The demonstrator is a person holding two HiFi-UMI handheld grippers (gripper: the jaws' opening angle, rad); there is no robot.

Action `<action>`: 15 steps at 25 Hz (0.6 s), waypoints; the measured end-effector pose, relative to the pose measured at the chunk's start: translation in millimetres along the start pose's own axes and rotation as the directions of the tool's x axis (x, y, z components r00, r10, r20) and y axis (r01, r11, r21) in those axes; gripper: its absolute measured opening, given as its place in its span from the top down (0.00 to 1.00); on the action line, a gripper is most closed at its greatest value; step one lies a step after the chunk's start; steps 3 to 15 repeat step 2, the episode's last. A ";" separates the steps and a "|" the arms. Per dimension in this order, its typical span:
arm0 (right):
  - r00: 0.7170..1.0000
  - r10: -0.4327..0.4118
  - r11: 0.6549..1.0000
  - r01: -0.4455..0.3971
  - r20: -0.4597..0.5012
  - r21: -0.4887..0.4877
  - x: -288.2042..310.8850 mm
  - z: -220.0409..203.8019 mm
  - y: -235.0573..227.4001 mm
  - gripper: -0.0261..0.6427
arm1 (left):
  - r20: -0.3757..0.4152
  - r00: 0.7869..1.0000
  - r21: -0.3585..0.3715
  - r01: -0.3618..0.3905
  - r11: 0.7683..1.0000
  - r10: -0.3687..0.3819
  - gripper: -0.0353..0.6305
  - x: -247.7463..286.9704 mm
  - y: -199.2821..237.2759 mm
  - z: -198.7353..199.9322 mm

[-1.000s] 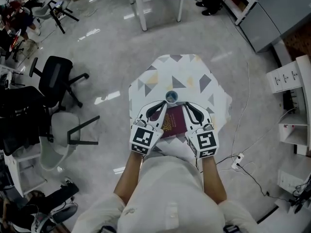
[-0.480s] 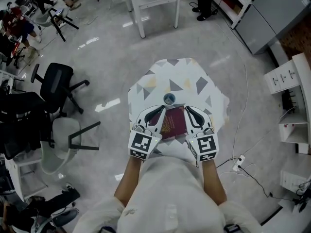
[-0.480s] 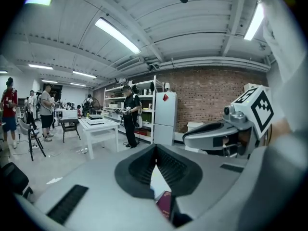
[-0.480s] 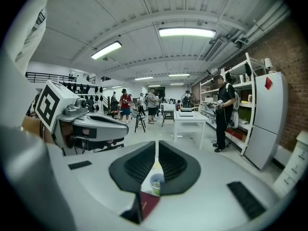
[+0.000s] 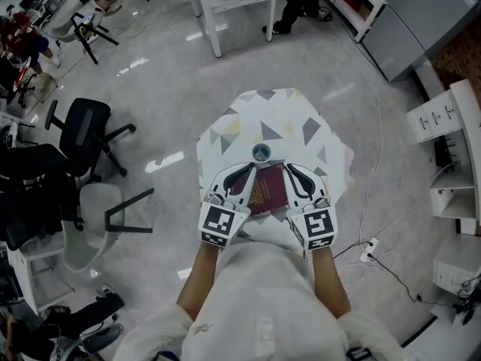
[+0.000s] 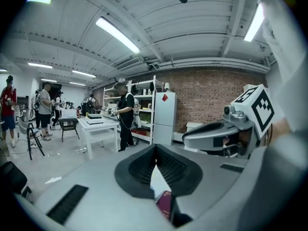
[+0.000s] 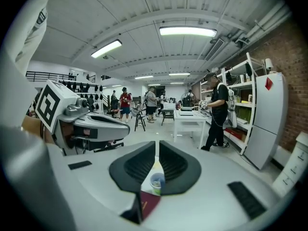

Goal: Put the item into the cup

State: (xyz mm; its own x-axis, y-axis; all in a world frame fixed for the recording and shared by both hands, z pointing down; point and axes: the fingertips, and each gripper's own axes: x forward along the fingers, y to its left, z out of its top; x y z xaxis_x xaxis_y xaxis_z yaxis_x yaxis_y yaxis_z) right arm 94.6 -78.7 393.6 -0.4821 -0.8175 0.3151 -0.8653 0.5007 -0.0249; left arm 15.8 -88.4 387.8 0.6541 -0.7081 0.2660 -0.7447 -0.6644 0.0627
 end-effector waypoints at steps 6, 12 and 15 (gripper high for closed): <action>1.000 -0.003 1.000 0.003 -0.009 -0.005 2.2 -1.5 -0.5 0.94 | 0.001 1.000 -0.003 0.000 1.000 0.000 0.93 0.8 2.3 -0.5; 1.000 -0.003 1.000 0.003 -0.009 -0.005 2.2 -1.5 -0.5 0.94 | 0.001 1.000 -0.003 0.000 1.000 0.000 0.93 0.8 2.3 -0.5; 1.000 -0.003 1.000 0.003 -0.009 -0.005 2.2 -1.5 -0.5 0.94 | 0.001 1.000 -0.003 0.000 1.000 0.000 0.93 0.8 2.3 -0.5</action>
